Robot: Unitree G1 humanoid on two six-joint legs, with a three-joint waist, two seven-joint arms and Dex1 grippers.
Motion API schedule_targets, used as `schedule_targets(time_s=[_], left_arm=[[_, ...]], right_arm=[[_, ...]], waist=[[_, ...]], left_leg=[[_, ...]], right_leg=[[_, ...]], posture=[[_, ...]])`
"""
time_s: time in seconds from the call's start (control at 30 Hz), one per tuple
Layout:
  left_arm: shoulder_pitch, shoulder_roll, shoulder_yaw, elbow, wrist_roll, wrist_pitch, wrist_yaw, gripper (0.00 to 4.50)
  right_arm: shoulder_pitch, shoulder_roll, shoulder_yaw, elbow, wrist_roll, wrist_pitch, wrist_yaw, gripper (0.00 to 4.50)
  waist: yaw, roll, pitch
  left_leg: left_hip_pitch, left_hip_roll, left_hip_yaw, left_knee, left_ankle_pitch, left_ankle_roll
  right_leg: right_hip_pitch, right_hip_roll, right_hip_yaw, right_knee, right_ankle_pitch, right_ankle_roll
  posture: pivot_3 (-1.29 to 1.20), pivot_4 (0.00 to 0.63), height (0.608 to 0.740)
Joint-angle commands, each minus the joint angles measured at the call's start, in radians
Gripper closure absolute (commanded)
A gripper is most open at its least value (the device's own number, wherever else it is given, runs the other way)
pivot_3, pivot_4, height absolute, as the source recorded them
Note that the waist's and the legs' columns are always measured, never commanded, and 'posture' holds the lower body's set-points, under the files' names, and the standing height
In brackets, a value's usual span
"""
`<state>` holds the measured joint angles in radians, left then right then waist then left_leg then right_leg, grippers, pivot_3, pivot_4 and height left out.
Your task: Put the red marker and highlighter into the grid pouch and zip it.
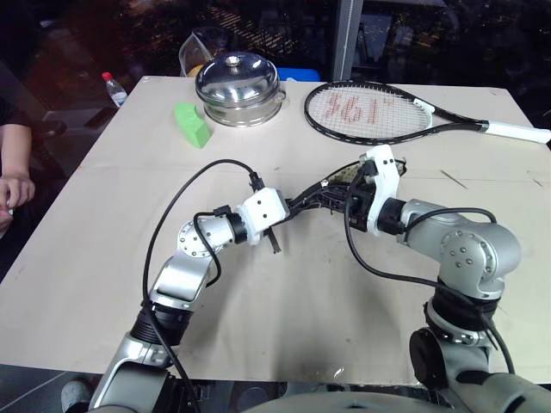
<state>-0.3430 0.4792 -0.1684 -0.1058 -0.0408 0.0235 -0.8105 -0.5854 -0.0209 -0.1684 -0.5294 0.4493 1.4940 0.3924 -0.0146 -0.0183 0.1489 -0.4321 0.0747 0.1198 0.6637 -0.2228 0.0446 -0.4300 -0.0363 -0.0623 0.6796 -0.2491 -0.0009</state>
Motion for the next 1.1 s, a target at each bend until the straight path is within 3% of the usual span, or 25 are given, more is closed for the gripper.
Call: schedule_targets(time_s=[0.03, 0.17, 0.3, 0.43, 0.53, 0.6, 0.63, 0.67, 0.73, 0.77, 0.83, 0.87, 0.9, 1.03, 1.1], left_arm=[[0.001, 0.007, 0.008, -0.042, -0.003, -0.011, 0.012, 4.50], [-0.008, 0.023, 0.028, -0.018, 0.014, -0.021, 0.031, 4.50], [-0.030, 0.056, 0.040, 0.046, 0.058, -0.098, 0.050, 4.50], [-0.053, 0.069, 0.025, 0.111, 0.066, -0.154, 0.042, 4.50], [-0.076, 0.087, -0.016, 0.171, 0.113, -0.253, 0.022, 4.50], [-0.070, 0.083, -0.005, 0.166, 0.019, -0.190, -0.051, 4.50], [-0.060, 0.083, 0.014, 0.144, -0.040, -0.142, -0.079, 3.83], [-0.033, 0.081, 0.055, 0.104, -0.119, -0.061, -0.088, 3.58], [0.049, 0.110, 0.137, 0.006, -0.266, 0.099, -0.107, 2.67], [0.105, 0.138, 0.178, -0.047, -0.332, 0.163, -0.126, 2.00], [0.212, 0.187, 0.261, -0.139, -0.447, 0.270, -0.154, 1.52], [0.282, 0.212, 0.320, -0.184, -0.506, 0.322, -0.160, 0.95], [0.346, 0.235, 0.371, -0.219, -0.542, 0.351, -0.166, 0.88], [0.495, 0.284, 0.483, -0.288, -0.593, 0.368, -0.204, 0.88], [0.521, 0.288, 0.490, -0.303, -0.589, 0.367, -0.202, 0.88]], right_arm=[[-0.012, -0.024, -0.042, -0.032, 0.017, 0.011, -0.026, 4.41], [0.016, -0.198, -0.160, -0.043, -0.034, 0.050, -0.065, 4.41], [0.125, -0.440, -0.250, -0.029, -0.034, 0.022, -0.023, 4.41], [0.186, -0.521, -0.230, -0.062, 0.043, -0.019, 0.051, 4.41], [0.270, -0.572, -0.112, -0.118, 0.057, -0.200, 0.141, 4.41], [0.359, -0.620, -0.048, -0.136, 0.004, -0.433, 0.223, 3.86], [0.412, -0.641, -0.043, -0.137, -0.004, -0.508, 0.261, 3.58], [0.479, -0.662, -0.058, -0.138, -0.010, -0.594, 0.312, 3.16], [0.611, -0.674, -0.136, -0.129, 0.009, -0.735, 0.405, 2.21], [0.678, -0.679, -0.186, -0.120, 0.021, -0.789, 0.449, 1.54], [0.809, -0.687, -0.286, -0.110, 0.028, -0.898, 0.547, 0.99], [0.879, -0.680, -0.350, -0.099, 0.012, -0.992, 0.590, 0.43], [0.939, -0.673, -0.406, -0.089, 0.008, -1.074, 0.636, 0.09], [1.089, -0.651, -0.538, -0.068, 0.026, -1.244, 0.726, 0.09], [1.134, -0.635, -0.572, -0.069, 0.048, -1.282, 0.742, 0.09]], waist=[[0.000, 0.000, 0.000], [0.006, 0.000, 0.000], [0.011, 0.000, 0.000], [-0.006, 0.000, 0.000], [-0.008, 0.000, 0.000], [-0.004, 0.000, 0.000], [-0.002, 0.000, 0.000], [0.000, 0.000, 0.000], [0.001, 0.000, 0.000], [0.000, 0.000, 0.000], [0.000, -0.001, 0.001], [0.001, -0.001, 0.001], [0.003, -0.001, 0.001], [0.007, -0.001, 0.001], [0.008, 0.000, 0.002]], left_leg=[[0.000, 0.000, 0.000, 0.000, 0.000, 0.000], [-0.001, 0.000, 0.000, 0.000, 0.000, 0.000], [-0.001, -0.001, 0.000, 0.000, 0.000, 0.000], [0.002, -0.001, 0.002, -0.003, 0.000, 0.000], [0.003, 0.000, 0.000, -0.004, 0.000, 0.000], [0.004, 0.000, -0.002, -0.005, 0.000, 0.000], [0.003, 0.000, -0.002, -0.006, 0.000, 0.000], [0.003, 0.000, -0.002, -0.006, 0.000, 0.000], [0.001, 0.000, -0.002, -0.006, 0.000, 0.000], [0.002, -0.001, -0.001, -0.006, 0.000, 0.000], [0.001, -0.001, 0.000, -0.005, 0.000, 0.000], [0.003, -0.001, 0.000, -0.005, 0.000, 0.000], [0.002, -0.001, 0.000, -0.005, 0.000, 0.000], [0.006, -0.001, -0.002, -0.005, 0.000, 0.000], [0.016, -0.001, -0.003, -0.006, -0.003, -0.005]], right_leg=[[0.000, 0.000, 0.000, 0.000, 0.000, 0.000], [0.000, -0.001, -0.001, -0.001, 0.000, 0.000], [0.000, -0.002, -0.001, -0.002, 0.000, 0.000], [0.000, -0.001, 0.002, -0.002, 0.000, 0.000], [0.000, 0.001, 0.003, -0.001, -0.001, 0.002], [0.000, 0.003, 0.002, -0.002, -0.002, 0.003], [0.000, 0.003, 0.002, -0.002, -0.003, 0.003], [-0.001, 0.004, 0.002, -0.002, -0.003, 0.003], [-0.001, 0.001, 0.002, -0.003, -0.003, 0.004], [0.000, 0.000, 0.003, -0.003, -0.004, 0.006], [-0.001, -0.001, 0.004, -0.003, -0.004, 0.006], [0.001, -0.001, 0.004, -0.004, -0.004, 0.007], [0.001, -0.002, 0.004, -0.004, -0.004, 0.007], [0.003, -0.007, 0.001, -0.003, -0.006, 0.007], [0.012, -0.008, 0.000, -0.005, -0.008, 0.003]], posture=[[0.00, 0.150, 0.740], [0.00, 0.150, 0.740], [0.00, 0.150, 0.740], [0.00, 0.150, 0.740], [0.00, 0.150, 0.740], [0.00, 0.150, 0.740], [0.00, 0.150, 0.740], [0.00, 0.150, 0.740], [0.00, 0.150, 0.740], [0.00, 0.150, 0.740], [0.00, 0.150, 0.740], [0.00, 0.150, 0.740], [0.00, 0.150, 0.740], [0.00, 0.150, 0.740], [0.00, 0.150, 0.740]])
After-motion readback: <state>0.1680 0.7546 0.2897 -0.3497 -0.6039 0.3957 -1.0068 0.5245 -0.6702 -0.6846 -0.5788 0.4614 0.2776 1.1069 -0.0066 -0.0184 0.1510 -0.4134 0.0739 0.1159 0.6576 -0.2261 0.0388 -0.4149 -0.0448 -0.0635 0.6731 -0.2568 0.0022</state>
